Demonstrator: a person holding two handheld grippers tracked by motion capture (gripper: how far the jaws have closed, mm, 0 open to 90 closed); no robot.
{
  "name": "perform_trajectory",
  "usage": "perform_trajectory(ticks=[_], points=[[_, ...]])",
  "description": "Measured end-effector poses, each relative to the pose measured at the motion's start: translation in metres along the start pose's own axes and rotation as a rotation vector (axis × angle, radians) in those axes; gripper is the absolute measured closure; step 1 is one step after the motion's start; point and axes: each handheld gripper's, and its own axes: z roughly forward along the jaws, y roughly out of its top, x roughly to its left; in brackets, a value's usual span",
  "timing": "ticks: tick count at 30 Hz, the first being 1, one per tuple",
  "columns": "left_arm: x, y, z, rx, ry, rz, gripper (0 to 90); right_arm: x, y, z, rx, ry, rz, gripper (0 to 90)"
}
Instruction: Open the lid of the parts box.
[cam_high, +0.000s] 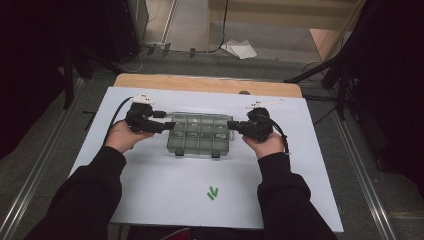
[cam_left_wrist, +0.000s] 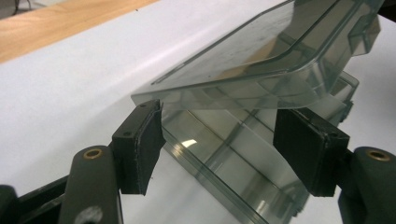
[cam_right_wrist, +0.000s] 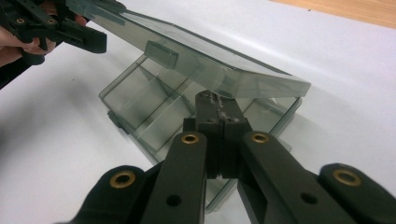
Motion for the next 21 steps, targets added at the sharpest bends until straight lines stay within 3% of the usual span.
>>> perform_trajectory(ticks=[4,9,15,21], points=[[0.004,0.001,0.002,-0.004,0.012,-0.004,33.0,-0.002,0.003,0.000,-0.007,-0.005,0.000,90.0],[0.007,0.002,0.001,-0.031,0.021,-0.001,41.6,-0.003,0.007,0.000,-0.011,-0.006,0.005,90.0],[0.009,0.007,0.004,-0.039,0.033,0.004,45.9,-0.005,0.009,0.003,-0.012,-0.015,0.003,90.0],[0.007,0.010,0.009,-0.053,0.042,0.046,51.7,-0.006,0.011,0.002,-0.018,-0.018,0.005,90.0]])
